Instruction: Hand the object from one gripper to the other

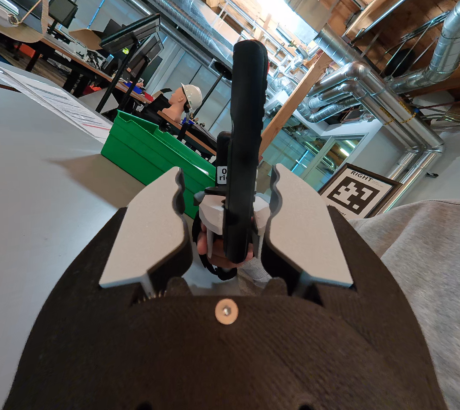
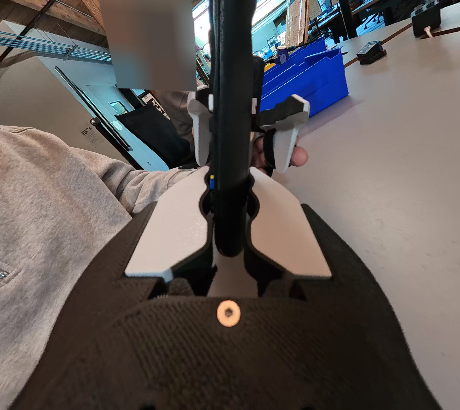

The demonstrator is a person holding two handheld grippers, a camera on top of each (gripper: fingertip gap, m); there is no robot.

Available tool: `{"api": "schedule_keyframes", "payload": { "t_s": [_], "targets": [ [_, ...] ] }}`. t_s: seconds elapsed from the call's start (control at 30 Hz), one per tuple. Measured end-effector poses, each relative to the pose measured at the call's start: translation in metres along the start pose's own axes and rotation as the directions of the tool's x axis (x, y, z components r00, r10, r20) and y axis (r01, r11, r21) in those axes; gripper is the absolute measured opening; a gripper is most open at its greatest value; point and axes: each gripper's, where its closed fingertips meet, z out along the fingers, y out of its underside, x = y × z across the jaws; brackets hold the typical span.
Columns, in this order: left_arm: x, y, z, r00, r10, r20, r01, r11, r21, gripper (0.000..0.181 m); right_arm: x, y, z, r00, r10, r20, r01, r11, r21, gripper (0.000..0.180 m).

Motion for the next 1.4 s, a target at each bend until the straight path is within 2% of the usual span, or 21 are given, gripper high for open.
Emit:
{"api": "schedule_keyframes", "payload": {
  "t_s": [0.23, 0.37, 0.53, 0.7, 0.83, 0.93, 1.17, 1.4],
  "targets": [
    [0.002, -0.001, -0.001, 1.0, -0.003, -0.011, 0.003, 1.0, 0.005, 0.068, -0.004, 0.001, 0.001, 0.999, 0.009, 0.03, -0.009, 1.0, -0.007, 0.025],
    [0.018, -0.008, -0.002, 0.993, -0.018, -0.119, 0.022, 0.999, 0.033, 0.073, -0.021, 0.005, 0.004, 0.986, 0.061, 0.153, -0.057, 0.998, -0.03, 0.026],
    [0.062, -0.015, -0.002, 0.935, -0.025, -0.353, 0.035, 0.999, 0.022, 0.084, -0.061, 0.011, 0.006, 0.889, 0.222, 0.401, -0.187, 0.974, -0.126, 0.026],
    [0.09, -0.011, 0.001, 0.897, 0.011, -0.442, -0.011, 1.0, 0.003, 0.092, -0.097, 0.021, 0.007, 0.755, 0.35, 0.554, -0.246, 0.935, -0.255, 0.026],
    [0.1, -0.018, -0.003, 0.867, -0.003, -0.498, 0.026, 0.999, 0.039, 0.086, -0.112, 0.025, 0.009, 0.665, 0.436, 0.607, -0.293, 0.899, -0.325, 0.026],
    [0.104, -0.019, -0.004, 0.856, -0.008, -0.517, 0.034, 0.999, 0.04, 0.082, -0.118, 0.028, 0.012, 0.631, 0.464, 0.622, -0.306, 0.886, -0.35, 0.026],
    [0.108, -0.019, -0.005, 0.831, -0.046, -0.554, 0.083, 0.996, 0.042, 0.074, -0.123, 0.031, 0.014, 0.598, 0.484, 0.639, -0.311, 0.875, -0.372, 0.026],
    [0.11, -0.017, -0.006, 0.811, -0.065, -0.582, 0.103, 0.994, 0.034, 0.053, -0.123, 0.032, 0.014, 0.59, 0.491, 0.64, -0.315, 0.871, -0.377, 0.026]
  ]
}}
